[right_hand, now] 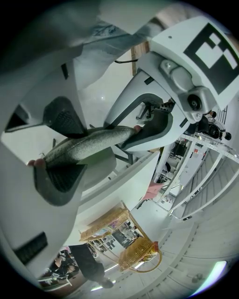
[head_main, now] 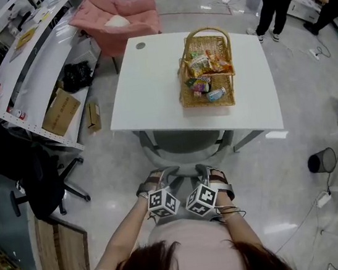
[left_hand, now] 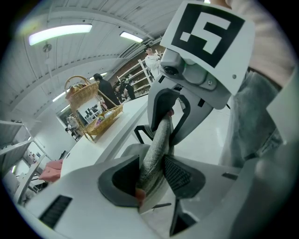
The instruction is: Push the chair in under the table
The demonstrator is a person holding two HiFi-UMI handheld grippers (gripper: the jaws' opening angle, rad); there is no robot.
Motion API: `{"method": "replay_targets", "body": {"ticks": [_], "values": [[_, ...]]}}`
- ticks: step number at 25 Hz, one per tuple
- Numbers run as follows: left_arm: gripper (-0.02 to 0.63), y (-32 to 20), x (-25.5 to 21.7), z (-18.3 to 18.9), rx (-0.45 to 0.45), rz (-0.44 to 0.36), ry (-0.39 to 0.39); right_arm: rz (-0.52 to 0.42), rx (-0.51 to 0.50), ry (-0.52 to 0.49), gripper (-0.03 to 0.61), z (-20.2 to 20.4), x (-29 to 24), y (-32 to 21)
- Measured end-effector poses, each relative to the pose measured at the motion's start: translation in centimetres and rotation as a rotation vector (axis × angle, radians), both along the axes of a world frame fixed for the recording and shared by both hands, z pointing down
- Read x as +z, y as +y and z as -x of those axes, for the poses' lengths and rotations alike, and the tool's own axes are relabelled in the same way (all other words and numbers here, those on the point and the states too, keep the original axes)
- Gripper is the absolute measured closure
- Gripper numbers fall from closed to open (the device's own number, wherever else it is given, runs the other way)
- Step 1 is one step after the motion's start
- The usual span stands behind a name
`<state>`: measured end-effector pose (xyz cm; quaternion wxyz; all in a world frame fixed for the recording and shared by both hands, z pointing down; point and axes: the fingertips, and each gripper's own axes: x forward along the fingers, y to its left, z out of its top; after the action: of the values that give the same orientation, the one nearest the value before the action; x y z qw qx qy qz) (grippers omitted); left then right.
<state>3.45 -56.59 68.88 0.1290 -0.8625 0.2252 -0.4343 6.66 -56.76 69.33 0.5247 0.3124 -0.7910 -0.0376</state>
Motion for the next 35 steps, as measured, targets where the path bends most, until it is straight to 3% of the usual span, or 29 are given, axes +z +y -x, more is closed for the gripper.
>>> {"method": "replay_targets", "body": {"ticks": [19, 35], "values": [[0.454, -2.2, 0.1, -0.1, 0.026, 0.077, 0.001, 0.005, 0.005, -0.008, 0.399, -0.1, 0.2, -2.3], [0.459, -4.5, -0.1, -0.5, 0.022, 0.094, 0.005, 0.041, 0.014, -0.004, 0.399, -0.5, 0.1, -4.7]]}}
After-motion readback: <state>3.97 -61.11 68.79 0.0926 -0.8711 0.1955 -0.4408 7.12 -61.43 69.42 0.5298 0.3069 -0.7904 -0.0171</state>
